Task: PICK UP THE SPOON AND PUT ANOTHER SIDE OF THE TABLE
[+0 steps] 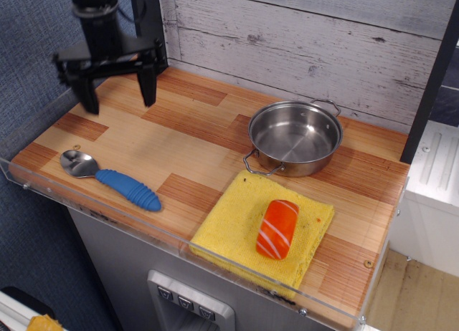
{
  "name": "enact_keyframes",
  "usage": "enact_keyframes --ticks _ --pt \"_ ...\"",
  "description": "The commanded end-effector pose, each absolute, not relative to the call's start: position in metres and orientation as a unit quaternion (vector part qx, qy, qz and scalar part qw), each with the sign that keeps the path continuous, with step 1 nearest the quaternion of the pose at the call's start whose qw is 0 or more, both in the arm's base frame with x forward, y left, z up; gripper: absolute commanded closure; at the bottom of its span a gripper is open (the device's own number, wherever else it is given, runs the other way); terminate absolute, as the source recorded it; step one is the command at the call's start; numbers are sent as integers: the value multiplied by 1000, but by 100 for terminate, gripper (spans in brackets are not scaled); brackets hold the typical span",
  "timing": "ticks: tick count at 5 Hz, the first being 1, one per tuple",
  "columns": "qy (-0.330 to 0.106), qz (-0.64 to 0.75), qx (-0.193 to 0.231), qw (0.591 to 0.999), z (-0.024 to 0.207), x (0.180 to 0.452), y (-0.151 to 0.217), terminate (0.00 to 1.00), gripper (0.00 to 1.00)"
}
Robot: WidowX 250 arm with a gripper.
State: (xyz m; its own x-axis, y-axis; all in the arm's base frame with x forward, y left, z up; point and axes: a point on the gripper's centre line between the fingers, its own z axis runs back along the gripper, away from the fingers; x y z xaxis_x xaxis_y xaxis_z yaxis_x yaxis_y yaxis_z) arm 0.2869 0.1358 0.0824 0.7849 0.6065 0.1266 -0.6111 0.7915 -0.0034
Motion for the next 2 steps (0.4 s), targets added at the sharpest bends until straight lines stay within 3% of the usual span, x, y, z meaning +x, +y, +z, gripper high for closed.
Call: enact_keyframes --ticks 1,2 --pt "-144 189 30 971 126 315 151 0 0" --pt "-157 171 25 972 136 322 155 0 0"
